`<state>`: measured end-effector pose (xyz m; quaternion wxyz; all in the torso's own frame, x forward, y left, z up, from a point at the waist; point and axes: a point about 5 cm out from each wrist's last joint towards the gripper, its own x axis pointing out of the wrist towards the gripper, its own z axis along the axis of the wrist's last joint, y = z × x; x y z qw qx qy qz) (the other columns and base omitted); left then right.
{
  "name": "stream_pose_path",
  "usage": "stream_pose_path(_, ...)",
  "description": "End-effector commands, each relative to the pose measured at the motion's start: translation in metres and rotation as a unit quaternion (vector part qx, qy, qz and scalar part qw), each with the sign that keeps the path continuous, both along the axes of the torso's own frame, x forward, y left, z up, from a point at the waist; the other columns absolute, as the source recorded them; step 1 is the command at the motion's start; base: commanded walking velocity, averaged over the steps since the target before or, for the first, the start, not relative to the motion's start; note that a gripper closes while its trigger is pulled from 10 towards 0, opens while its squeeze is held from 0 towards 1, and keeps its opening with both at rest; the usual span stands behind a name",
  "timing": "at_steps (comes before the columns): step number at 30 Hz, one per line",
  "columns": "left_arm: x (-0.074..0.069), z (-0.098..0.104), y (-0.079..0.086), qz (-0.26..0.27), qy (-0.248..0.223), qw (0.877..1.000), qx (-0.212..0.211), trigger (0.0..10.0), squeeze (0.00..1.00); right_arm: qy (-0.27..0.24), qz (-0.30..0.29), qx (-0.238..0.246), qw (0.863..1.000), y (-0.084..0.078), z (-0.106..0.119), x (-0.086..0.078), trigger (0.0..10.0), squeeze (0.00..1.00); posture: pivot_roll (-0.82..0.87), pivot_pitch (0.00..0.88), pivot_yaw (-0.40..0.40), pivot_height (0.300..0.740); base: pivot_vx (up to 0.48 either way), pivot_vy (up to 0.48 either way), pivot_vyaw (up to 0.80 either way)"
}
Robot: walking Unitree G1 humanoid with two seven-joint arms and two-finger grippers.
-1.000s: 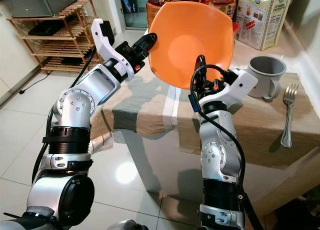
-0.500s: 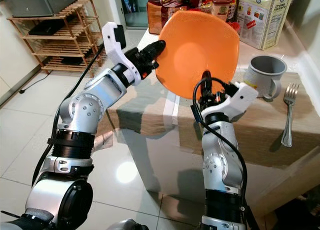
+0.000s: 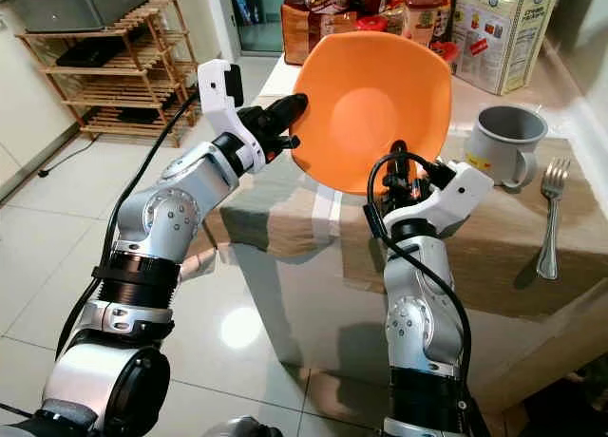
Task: Setting the table
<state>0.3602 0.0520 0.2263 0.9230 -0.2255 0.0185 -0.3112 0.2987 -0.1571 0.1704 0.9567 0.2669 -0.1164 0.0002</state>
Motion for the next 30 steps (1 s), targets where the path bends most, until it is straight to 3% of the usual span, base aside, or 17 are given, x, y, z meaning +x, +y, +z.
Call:
stream_pose_path(1,0.000,0.006,0.002,0.005,-0.025,1.000,0.003,10.0,1.00,0.005,0.008,-0.014,1.000,0.005,-0.001,0.000,0.0,0.00,-0.01,0.000,0.101,0.736,0.000,0.000,0.00)
stream_pose_path(7,0.000,0.001,0.004,0.008,-0.037,0.999,0.026,10.0,1.00,0.010,0.009,-0.019,1.000,0.007,-0.003,-0.001,0.0,0.00,-0.01,0.000,0.100,0.736,0.000,0.000,0.00)
stream_pose_path(17,-0.007,0.008,0.004,-0.008,-0.108,0.991,0.081,10.0,1.00,0.010,0.006,-0.031,0.999,0.006,-0.004,-0.002,0.0,0.00,-0.01,0.000,0.099,0.736,0.000,0.000,0.00)
stream_pose_path(23,-0.009,-0.002,0.018,0.008,-0.127,0.984,0.123,10.0,1.00,0.009,0.002,-0.045,0.999,0.005,-0.004,-0.004,0.0,0.00,0.00,0.000,0.101,0.736,0.000,0.000,0.00)
stream_pose_path(29,-0.010,-0.016,0.029,0.025,-0.112,0.984,0.138,10.0,1.00,0.011,0.000,-0.058,0.998,0.004,-0.006,-0.005,0.0,0.00,0.00,0.000,0.096,0.736,0.000,0.000,0.00)
stream_pose_path(30,-0.012,-0.021,0.031,0.028,-0.107,0.983,0.150,10.0,0.66,0.006,0.002,-0.068,0.998,0.005,-0.004,-0.006,0.0,0.00,0.00,0.000,0.094,0.736,0.000,0.000,0.00)
